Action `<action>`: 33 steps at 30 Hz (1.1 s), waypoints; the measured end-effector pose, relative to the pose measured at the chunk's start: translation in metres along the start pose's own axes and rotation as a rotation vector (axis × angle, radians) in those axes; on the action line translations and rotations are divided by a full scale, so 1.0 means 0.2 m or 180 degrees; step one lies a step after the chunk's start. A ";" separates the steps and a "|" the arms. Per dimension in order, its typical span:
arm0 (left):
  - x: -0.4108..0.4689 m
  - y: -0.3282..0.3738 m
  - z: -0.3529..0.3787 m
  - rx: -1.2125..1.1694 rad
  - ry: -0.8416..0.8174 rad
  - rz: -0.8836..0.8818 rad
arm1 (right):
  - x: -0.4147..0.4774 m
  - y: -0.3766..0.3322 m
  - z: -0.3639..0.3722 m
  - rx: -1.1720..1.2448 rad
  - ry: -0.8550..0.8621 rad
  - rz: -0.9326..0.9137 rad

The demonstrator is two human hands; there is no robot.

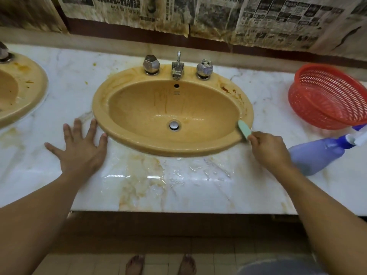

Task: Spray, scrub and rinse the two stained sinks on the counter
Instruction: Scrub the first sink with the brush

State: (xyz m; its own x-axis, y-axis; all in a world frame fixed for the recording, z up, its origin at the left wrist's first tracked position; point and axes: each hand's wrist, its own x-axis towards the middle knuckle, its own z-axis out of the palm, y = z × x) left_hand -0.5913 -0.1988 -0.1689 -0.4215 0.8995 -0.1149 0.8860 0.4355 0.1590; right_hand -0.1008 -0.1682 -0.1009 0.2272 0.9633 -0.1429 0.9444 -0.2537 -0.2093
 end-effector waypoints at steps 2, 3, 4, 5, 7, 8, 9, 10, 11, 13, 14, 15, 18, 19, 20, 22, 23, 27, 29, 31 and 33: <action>0.00 0.00 0.00 -0.0005 -0.0009 -0.0018 | 0.06 -0.03 -0.01 -0.0051 0.0026 -0.0099; 0.01 -0.01 0.01 0.0002 -0.0010 -0.0032 | 0.05 -0.04 -0.01 -0.0146 -0.0009 -0.0222; 0.01 -0.01 0.01 0.0017 -0.0010 -0.0032 | 0.02 -0.05 0.01 -0.0275 -0.0050 -0.0382; 0.01 -0.01 0.01 0.0020 -0.0012 -0.0018 | -0.02 -0.04 0.02 -0.0400 -0.0102 -0.0547; 0.02 -0.02 0.01 -0.0018 -0.0012 0.0014 | -0.05 -0.01 0.00 -0.0466 -0.0170 -0.0571; 0.02 -0.02 0.01 -0.0027 -0.0006 0.0026 | 0.00 0.00 -0.02 -0.0432 -0.0109 -0.0453; 0.02 -0.02 0.02 -0.0028 -0.0001 0.0030 | 0.08 0.01 -0.04 -0.0377 -0.0016 -0.0314; 0.02 -0.02 0.02 -0.0024 -0.0003 0.0024 | 0.18 0.01 -0.06 -0.0344 0.0061 -0.0188; 0.02 -0.02 0.02 -0.0023 -0.0001 0.0016 | 0.27 0.00 -0.08 -0.0302 0.0096 -0.0088; 0.03 -0.02 0.02 -0.0036 -0.0015 0.0023 | 0.41 -0.04 -0.11 -0.0203 0.0110 0.0018; 0.03 -0.02 0.02 -0.0047 -0.0028 0.0030 | 0.45 -0.06 -0.11 -0.0186 0.0090 0.0012; 0.04 -0.03 0.02 -0.0050 -0.0031 0.0039 | 0.45 -0.07 -0.11 -0.0198 0.0032 -0.0008; 0.05 -0.03 0.03 -0.0048 -0.0022 0.0051 | 0.33 -0.05 -0.08 -0.0364 -0.0160 -0.0181; 0.05 -0.03 0.03 -0.0063 0.0004 0.0048 | 0.27 -0.03 -0.08 -0.0376 -0.0246 -0.0211; 0.05 -0.03 0.03 -0.0076 0.0036 0.0045 | 0.25 -0.02 -0.08 -0.0338 -0.0275 -0.0212; 0.05 -0.02 0.03 -0.0099 0.0089 0.0036 | 0.30 -0.05 -0.09 -0.0185 -0.0169 -0.0073; 0.05 -0.01 0.03 -0.0105 0.0095 0.0033 | 0.35 -0.08 -0.09 -0.0062 -0.0077 0.0005; 0.06 -0.02 0.03 -0.0144 0.0059 0.0028 | 0.29 -0.16 -0.03 0.0158 0.0013 -0.0058; 0.05 -0.02 0.02 -0.0184 0.0037 0.0050 | 0.07 -0.15 0.05 0.0162 -0.0070 -0.0443; 0.05 -0.02 0.02 -0.0219 0.0067 0.0035 | -0.11 -0.16 0.07 0.0216 -0.0142 -0.0688; 0.06 -0.03 0.03 -0.0271 0.0098 0.0020 | -0.08 -0.15 0.07 0.0170 0.0026 -0.0579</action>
State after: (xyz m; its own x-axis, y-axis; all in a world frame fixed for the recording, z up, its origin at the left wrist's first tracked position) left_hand -0.5995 -0.1907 -0.1779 -0.4228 0.9024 -0.0835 0.8696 0.4299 0.2427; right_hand -0.1357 -0.1781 -0.1052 0.0560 0.9944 -0.0901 0.9561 -0.0794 -0.2819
